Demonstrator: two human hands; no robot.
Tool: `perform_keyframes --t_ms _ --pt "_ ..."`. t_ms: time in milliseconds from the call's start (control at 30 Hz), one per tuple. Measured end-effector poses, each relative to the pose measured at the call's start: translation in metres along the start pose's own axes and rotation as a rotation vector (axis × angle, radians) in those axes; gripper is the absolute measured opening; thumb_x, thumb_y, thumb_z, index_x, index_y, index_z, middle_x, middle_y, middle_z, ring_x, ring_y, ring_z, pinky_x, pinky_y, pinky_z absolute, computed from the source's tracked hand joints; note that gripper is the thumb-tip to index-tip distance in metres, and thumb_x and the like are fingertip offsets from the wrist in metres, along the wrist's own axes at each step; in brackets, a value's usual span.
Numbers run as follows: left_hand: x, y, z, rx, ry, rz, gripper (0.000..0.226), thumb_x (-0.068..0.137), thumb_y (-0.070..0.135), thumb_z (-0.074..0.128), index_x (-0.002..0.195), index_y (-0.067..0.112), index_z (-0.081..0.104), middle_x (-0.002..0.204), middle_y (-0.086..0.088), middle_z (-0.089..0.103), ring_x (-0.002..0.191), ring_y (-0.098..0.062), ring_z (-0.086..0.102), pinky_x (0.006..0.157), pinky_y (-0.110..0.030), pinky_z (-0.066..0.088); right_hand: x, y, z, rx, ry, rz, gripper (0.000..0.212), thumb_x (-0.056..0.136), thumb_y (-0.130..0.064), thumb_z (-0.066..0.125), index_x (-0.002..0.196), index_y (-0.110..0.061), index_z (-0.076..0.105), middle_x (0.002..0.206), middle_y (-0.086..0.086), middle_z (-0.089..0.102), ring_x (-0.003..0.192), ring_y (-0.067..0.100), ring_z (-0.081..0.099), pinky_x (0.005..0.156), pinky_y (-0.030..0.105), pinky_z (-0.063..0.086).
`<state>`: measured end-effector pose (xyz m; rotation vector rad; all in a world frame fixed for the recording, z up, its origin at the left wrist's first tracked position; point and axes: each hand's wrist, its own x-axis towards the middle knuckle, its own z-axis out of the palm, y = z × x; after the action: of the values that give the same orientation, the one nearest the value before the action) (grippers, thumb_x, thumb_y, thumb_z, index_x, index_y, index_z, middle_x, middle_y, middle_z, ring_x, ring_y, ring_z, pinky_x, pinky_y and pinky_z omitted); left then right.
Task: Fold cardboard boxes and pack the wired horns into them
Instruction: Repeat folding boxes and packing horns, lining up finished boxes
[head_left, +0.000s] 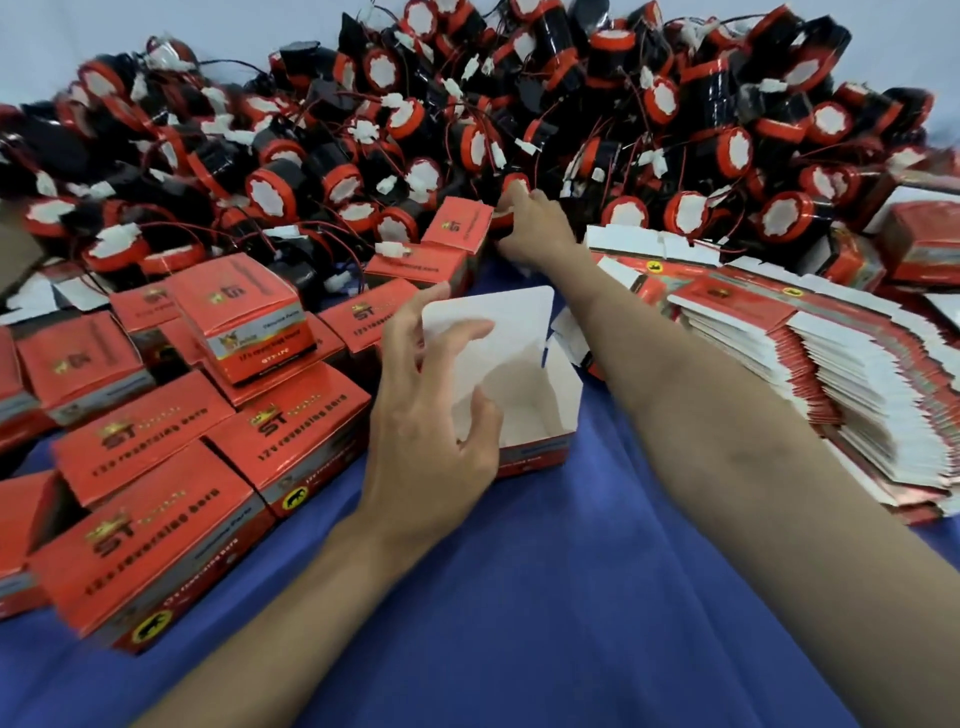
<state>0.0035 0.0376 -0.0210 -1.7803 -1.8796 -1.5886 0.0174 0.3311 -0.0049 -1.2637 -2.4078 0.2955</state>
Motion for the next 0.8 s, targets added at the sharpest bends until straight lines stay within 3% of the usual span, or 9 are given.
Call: perform_keyframes --t_ms 100,233,300,367,500,567,600,700,800 --pt "0.000 0.002 0.000 0.057 -0.003 0.003 0.036 0.080 0.011 0.051 0.114 0.005 0.059 0.122 -0.017 0.045 0.113 -0.015 0.043 0.089 -0.030 0.046 -0.018 -0.006 -0.015 -0.002 -0.089 0.022 0.049 0.081 -0.043 0.062 0.119 -0.016 0.048 0.110 0.011 0.055 0.100 0.031 0.053 0.076 0.033 0.036" --pt "-0.001 0.003 0.002 0.128 0.035 -0.017 0.035 0.076 0.002 0.054 0.111 0.003 0.060 0.110 -0.014 0.049 0.101 -0.020 0.048 0.083 -0.030 0.043 -0.055 -0.019 -0.058 -0.002 -0.405 -0.072 0.044 0.078 -0.050 0.066 0.113 -0.025 0.059 0.104 0.000 0.060 0.080 0.012 0.058 0.063 0.023 0.048" --pt "-0.001 0.004 0.002 0.142 0.049 -0.041 0.036 0.077 0.003 0.054 0.112 0.004 0.059 0.110 -0.012 0.049 0.099 -0.017 0.047 0.083 -0.022 0.037 -0.075 -0.028 -0.079 0.001 -0.303 -0.216 0.047 0.078 -0.048 0.073 0.111 -0.017 0.059 0.098 -0.001 0.060 0.067 0.005 0.052 0.053 0.013 0.041" --pt "0.000 0.005 0.001 0.147 0.056 -0.058 0.037 0.078 0.005 0.053 0.114 0.005 0.059 0.111 -0.013 0.049 0.099 -0.017 0.047 0.082 -0.023 0.037 -0.097 -0.034 -0.098 0.113 -0.093 -0.310 0.058 0.073 -0.050 0.077 0.111 -0.012 0.056 0.091 -0.001 0.057 0.069 0.011 0.050 0.059 0.020 0.038" --pt "0.000 0.006 0.001 0.209 0.040 -0.076 0.038 0.085 0.018 0.055 0.121 0.004 0.057 0.119 -0.017 0.049 0.106 -0.025 0.049 0.085 -0.040 0.045 -0.147 -0.037 -0.110 0.280 0.225 -0.189 0.051 0.087 -0.056 0.059 0.109 -0.011 0.052 0.075 0.003 0.062 0.064 0.021 0.057 0.062 0.033 0.044" --pt "0.000 0.006 0.003 0.283 -0.001 -0.108 0.046 0.090 0.028 0.056 0.129 0.004 0.051 0.130 -0.020 0.046 0.112 -0.033 0.050 0.086 -0.044 0.045 -0.181 -0.033 -0.110 0.388 0.329 -0.175 0.041 0.091 -0.050 0.054 0.102 -0.011 0.053 0.069 -0.001 0.061 0.062 0.014 0.059 0.062 0.035 0.048" --pt "-0.001 0.005 0.004 0.317 -0.021 -0.124 0.051 0.092 0.032 0.056 0.134 0.004 0.048 0.136 -0.022 0.043 0.115 -0.037 0.049 0.089 -0.045 0.043 -0.201 -0.031 -0.112 0.435 0.379 -0.241 0.038 0.091 -0.047 0.052 0.101 -0.011 0.053 0.070 -0.006 0.059 0.062 0.006 0.057 0.061 0.028 0.047" --pt "0.002 0.002 0.006 0.337 -0.090 -0.103 0.062 0.097 0.042 0.049 0.149 0.011 0.031 0.156 -0.022 0.024 0.135 -0.036 0.034 0.104 -0.041 0.028 -0.259 -0.028 -0.111 0.480 0.328 -0.576 0.042 0.088 -0.046 0.054 0.109 -0.010 0.051 0.089 -0.013 0.054 0.082 -0.007 0.054 0.072 0.009 0.041" --pt "0.005 -0.002 0.007 0.228 -0.162 -0.015 0.074 0.099 0.042 0.047 0.151 0.022 -0.002 0.163 -0.012 0.001 0.147 -0.013 0.012 0.112 -0.031 0.013 -0.303 -0.026 -0.087 0.345 0.133 -0.772 0.063 0.079 -0.059 0.065 0.119 -0.014 0.046 0.112 -0.004 0.059 0.104 0.006 0.057 0.082 0.023 0.051"
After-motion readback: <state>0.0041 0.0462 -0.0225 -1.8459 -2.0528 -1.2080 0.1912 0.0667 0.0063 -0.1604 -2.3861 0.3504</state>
